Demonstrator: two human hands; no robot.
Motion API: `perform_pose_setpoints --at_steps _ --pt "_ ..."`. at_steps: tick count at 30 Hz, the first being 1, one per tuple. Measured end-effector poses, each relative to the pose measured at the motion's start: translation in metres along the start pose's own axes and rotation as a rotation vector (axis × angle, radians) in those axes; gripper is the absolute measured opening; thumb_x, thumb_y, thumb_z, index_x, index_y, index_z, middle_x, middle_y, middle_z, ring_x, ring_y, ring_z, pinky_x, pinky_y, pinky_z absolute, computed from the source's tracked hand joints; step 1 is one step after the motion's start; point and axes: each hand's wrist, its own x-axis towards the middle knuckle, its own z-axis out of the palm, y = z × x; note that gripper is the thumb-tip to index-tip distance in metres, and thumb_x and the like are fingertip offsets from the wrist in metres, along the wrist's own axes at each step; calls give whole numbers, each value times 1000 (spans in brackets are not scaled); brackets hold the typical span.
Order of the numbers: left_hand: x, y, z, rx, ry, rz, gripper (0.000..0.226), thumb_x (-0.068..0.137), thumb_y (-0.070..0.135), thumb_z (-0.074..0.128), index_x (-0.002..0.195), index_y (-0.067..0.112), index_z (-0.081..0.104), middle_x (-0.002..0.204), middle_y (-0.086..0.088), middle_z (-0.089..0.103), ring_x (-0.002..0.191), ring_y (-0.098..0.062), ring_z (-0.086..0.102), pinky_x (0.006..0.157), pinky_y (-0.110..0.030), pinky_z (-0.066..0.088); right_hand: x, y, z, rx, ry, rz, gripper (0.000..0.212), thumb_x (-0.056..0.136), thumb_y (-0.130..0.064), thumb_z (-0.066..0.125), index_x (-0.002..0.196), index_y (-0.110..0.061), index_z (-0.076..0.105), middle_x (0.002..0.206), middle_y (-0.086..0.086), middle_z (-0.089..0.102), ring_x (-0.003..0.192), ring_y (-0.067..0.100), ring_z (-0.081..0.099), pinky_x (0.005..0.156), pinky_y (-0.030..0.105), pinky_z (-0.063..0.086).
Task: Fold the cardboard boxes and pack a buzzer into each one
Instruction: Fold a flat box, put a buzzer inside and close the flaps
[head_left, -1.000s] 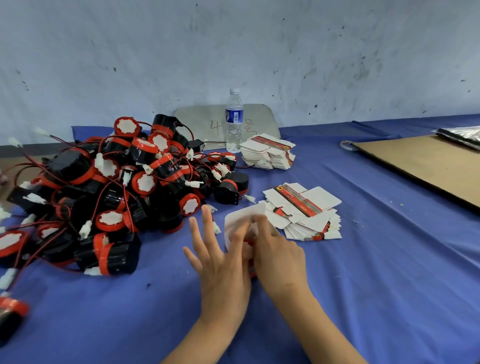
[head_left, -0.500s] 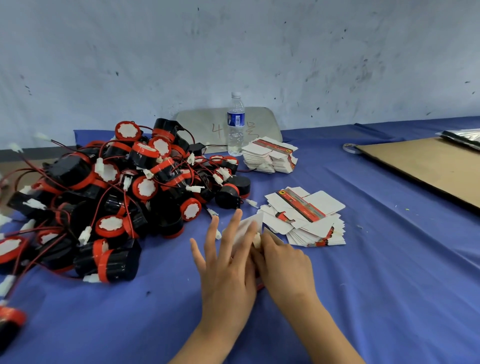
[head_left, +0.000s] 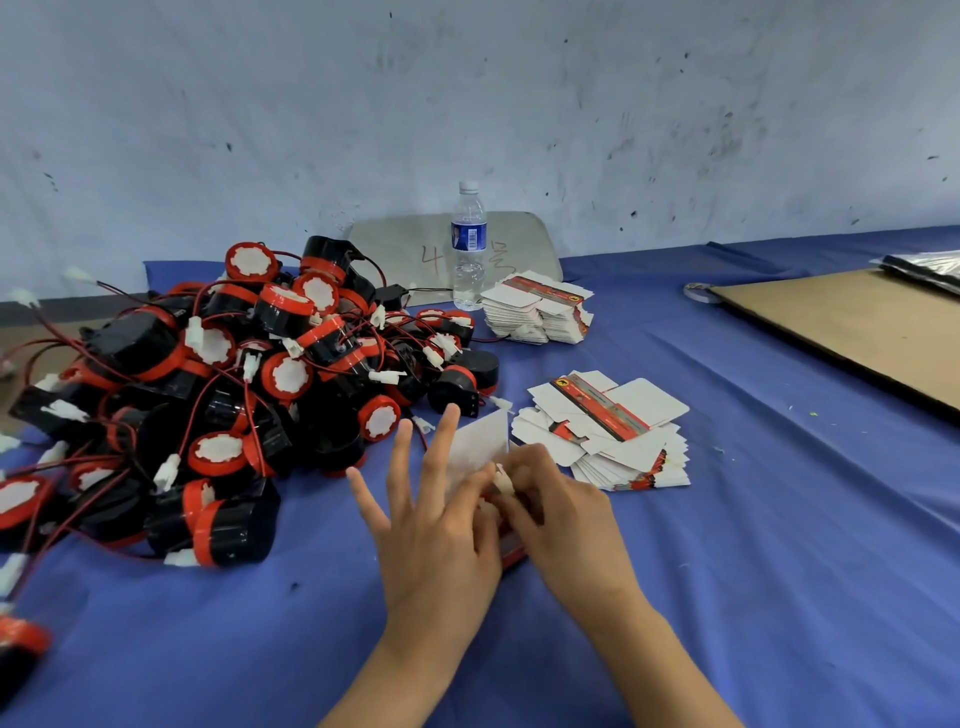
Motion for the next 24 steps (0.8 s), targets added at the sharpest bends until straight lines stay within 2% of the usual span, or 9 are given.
perform_pose_setpoints --at_steps 4,7,9,11,14,17,19,21,24 --pt "-1 -2 3 -28 -15 12 36 70 0 75 101 20 73 153 -1 29 140 -37 29 102 -74 27 1 -5 0 -281 274 -120 10 75 -16 68 71 -19 60 51 -6 57 41 15 50 34 28 35" --pt "-2 4 3 -236 -5 -5 51 80 2 67 127 21 58 158 9 17 136 -33 40 84 -55 54 1 -4 2 -386 246 -72 19 65 -6 77 63 -16 60 52 -4 56 41 21 50 35 26 29" --pt "-2 7 2 -391 14 -49 58 89 21 54 143 34 34 159 23 7 141 -21 35 88 -41 55 1 -3 4 -481 82 -7 11 74 -11 73 75 -19 66 72 -4 63 59 19 58 44 28 36" --pt "-4 7 2 -574 9 -66 61 93 34 41 149 41 18 158 25 10 143 -15 30 105 -32 43 1 3 6 -438 -34 80 16 90 -25 57 102 -29 67 109 -12 61 93 13 57 60 27 41" --pt "-6 4 5 -777 7 -143 57 96 32 32 151 31 16 159 19 17 145 -6 21 115 -21 22 2 6 6 -396 -8 91 22 90 -22 54 98 -36 69 147 -24 26 118 11 34 61 26 42" --pt "-5 3 10 -817 -78 -315 50 99 40 31 147 37 19 156 13 27 141 0 25 114 -27 26 4 10 4 -228 -27 137 35 87 -13 51 90 -39 74 146 -42 -9 127 10 22 72 26 46" --pt "-5 3 11 -825 -163 -393 54 96 55 35 146 42 20 150 5 38 136 -10 37 111 -36 34 5 15 1 -89 -122 210 38 87 -16 49 96 -43 73 133 -51 -17 131 8 22 83 29 46" --pt "-4 2 12 -847 -202 -441 60 91 47 48 144 46 19 141 7 46 126 -9 48 105 -30 41 6 17 -2 -63 -205 238 35 84 -30 43 96 -45 73 132 -55 -15 130 1 23 82 33 47" --pt "-2 0 16 -875 -203 -473 74 94 10 59 139 51 18 125 30 47 110 9 55 89 -12 43 5 18 -3 -88 -255 234 35 80 -40 35 67 -34 66 145 -49 -8 123 -4 29 67 28 41"
